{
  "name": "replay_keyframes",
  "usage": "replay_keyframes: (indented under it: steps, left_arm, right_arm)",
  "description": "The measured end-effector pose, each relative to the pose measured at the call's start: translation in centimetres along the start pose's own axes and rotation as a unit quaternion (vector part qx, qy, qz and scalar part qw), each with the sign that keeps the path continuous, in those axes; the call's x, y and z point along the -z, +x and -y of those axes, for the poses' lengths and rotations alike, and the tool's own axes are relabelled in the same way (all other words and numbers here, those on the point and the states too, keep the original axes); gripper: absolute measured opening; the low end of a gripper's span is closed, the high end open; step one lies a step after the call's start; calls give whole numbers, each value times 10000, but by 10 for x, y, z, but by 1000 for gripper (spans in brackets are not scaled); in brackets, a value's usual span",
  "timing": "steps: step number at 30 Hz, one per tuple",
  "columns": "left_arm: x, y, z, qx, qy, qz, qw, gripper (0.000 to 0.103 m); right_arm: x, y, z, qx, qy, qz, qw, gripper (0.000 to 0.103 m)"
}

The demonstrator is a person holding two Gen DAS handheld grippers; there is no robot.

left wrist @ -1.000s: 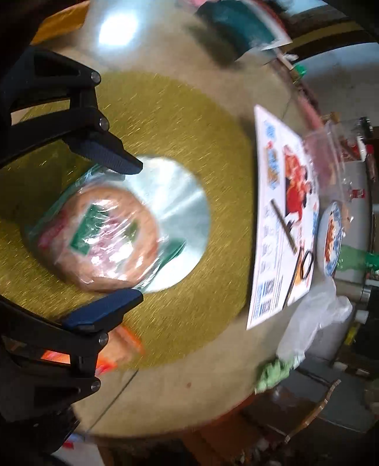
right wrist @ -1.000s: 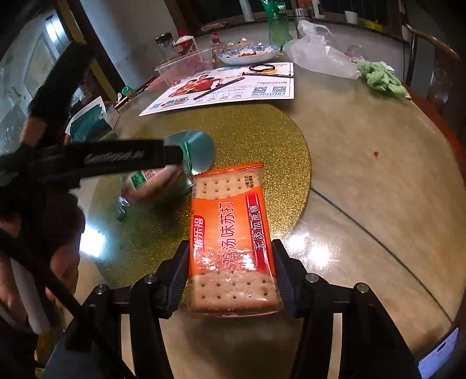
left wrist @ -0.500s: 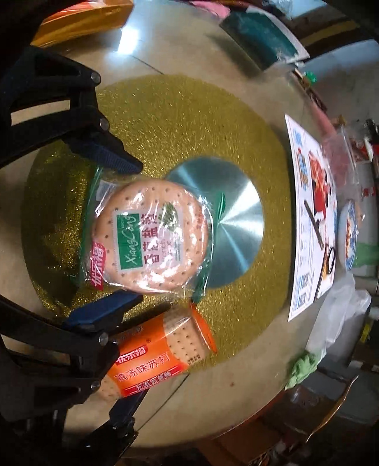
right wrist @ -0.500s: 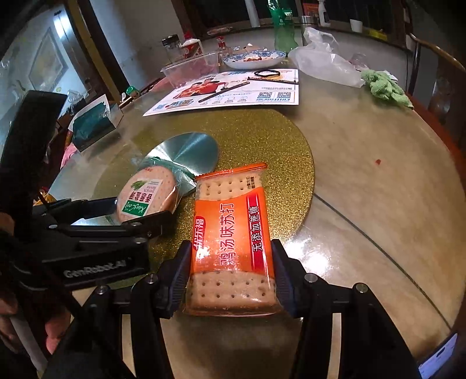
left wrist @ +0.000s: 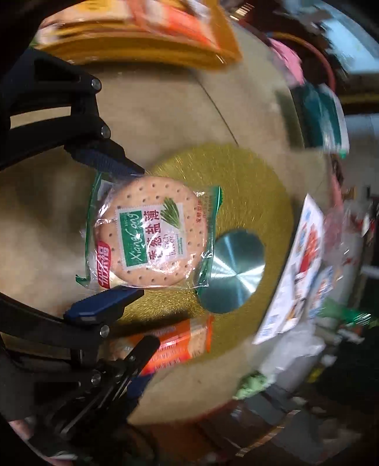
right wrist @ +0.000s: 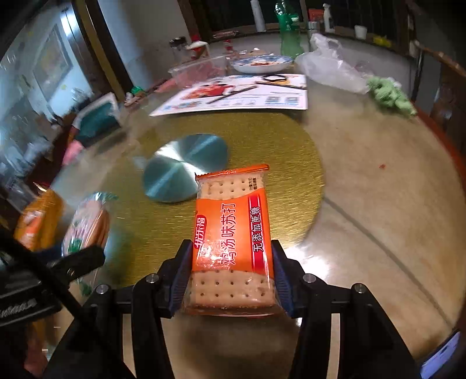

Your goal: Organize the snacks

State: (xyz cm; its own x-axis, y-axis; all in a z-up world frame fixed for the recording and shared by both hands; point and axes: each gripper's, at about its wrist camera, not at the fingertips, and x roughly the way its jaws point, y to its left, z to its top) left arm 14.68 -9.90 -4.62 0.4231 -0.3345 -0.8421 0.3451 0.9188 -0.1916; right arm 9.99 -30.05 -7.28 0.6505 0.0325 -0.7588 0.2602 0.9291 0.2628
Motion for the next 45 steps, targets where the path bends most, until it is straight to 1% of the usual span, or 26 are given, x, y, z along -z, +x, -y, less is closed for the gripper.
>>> replay_keyframes:
  steps: [1, 3, 5, 6, 7, 9, 12, 13, 16, 18, 19, 21, 24, 26, 29, 30, 31, 32, 33, 34, 36, 37, 40, 42, 43, 45]
  left_arm:
    - [6, -11, -7, 66, -132, 105, 9998, 73]
    - [21, -41, -27, 169, -463, 317, 9983, 73]
    - [36, -76, -49, 102, -771, 529, 9956, 73]
    - [43, -94, -60, 17, -908, 636, 9938, 73]
    - [50, -112, -74, -84, -1026, 757, 9918, 73]
    - [63, -147, -102, -242, -1229, 1034, 9867, 73]
    - [79, -184, -153, -650, -1597, 1225, 9774, 73]
    - [82, -189, -166, -780, -1658, 1247, 9751, 73]
    - [92, -192, -208, -1353, -1902, 1176, 9652, 73]
    - [96, -185, -227, -1463, -2012, 980, 9636, 73]
    - [98, -180, -232, -1491, -2002, 914, 9640, 73]
    - [97, -168, -244, -1500, -2035, 665, 9652, 73]
    - [97, -160, -247, -1327, -1973, 568, 9696, 74]
    - [96, -151, -251, -1264, -2022, 478, 9700, 74]
    - [95, -145, -262, -1222, -2052, 539, 9696, 75]
    - [95, -142, -264, -1194, -2075, 499, 9696, 75]
    - [95, -139, -265, -1137, -2080, 453, 9704, 80]
    - [95, -138, -264, -1184, -2055, 460, 9704, 81]
    - [96, -140, -262, -1269, -2030, 494, 9697, 81]
    - [97, -143, -258, -1304, -1991, 562, 9696, 81]
    - [101, -150, -248, -1299, -1903, 719, 9704, 87]
    - [104, -152, -243, -1323, -1872, 785, 9702, 87]
    - [112, -158, -219, -1692, -1666, 900, 9672, 87]
    - [119, -163, -201, -1826, -1418, 1020, 9675, 88]
    - [123, -165, -193, -1881, -1373, 1086, 9664, 88]
    - [131, -171, -177, -2016, -1350, 1177, 9630, 88]
  right_arm:
    - [1, -8, -6, -229, -13, 47, 9997, 52]
    - [5, -23, -21, -478, -147, 178, 9986, 52]
    - [9, -41, -44, -1056, -254, 218, 9938, 52]
    - [11, -47, -55, -1337, -297, 203, 9904, 52]
    - [12, -55, -74, -1737, -410, 172, 9838, 52]
    - [11, -61, -102, -2076, -637, 86, 9761, 52]
    - [8, -57, -158, -2534, -1007, -213, 9619, 52]
    - [6, -49, -184, -2673, -1167, -407, 9557, 52]
    - [3, -29, -235, -2801, -1492, -686, 9458, 52]
    - [-1, -11, -274, -2854, -1702, -954, 9383, 52]
    - [-2, 1, -296, -2874, -1773, -1107, 9347, 52]
    - [-2, 14, -325, -2777, -2000, -1222, 9316, 52]
    - [0, 35, -365, -2493, -2284, -1325, 9318, 52]
    - [1, 45, -376, -2424, -2362, -1364, 9311, 52]
    - [-1, 54, -377, -2358, -2395, -1220, 9339, 55]
    - [0, 56, -376, -2446, -2352, -1228, 9326, 60]
    - [-1, 55, -370, -2655, -2239, -1236, 9296, 63]
    - [-3, 52, -364, -2847, -2067, -1209, 9282, 69]
    - [-5, 46, -357, -2904, -1884, -1110, 9316, 73]
    - [-6, 37, -351, -2940, -1763, -986, 9342, 74]
    - [-5, 14, -336, -3051, -1650, -743, 9350, 74]
    - [-4, 6, -331, -3036, -1631, -670, 9363, 74]
    - [20, -33, -305, -2776, -1675, -334, 9454, 75]
    - [35, -46, -292, -2790, -1741, -237, 9441, 76]
    - [46, -56, -282, -2793, -1759, -202, 9437, 77]
    - [52, -64, -270, -2758, -1687, -181, 9461, 78]
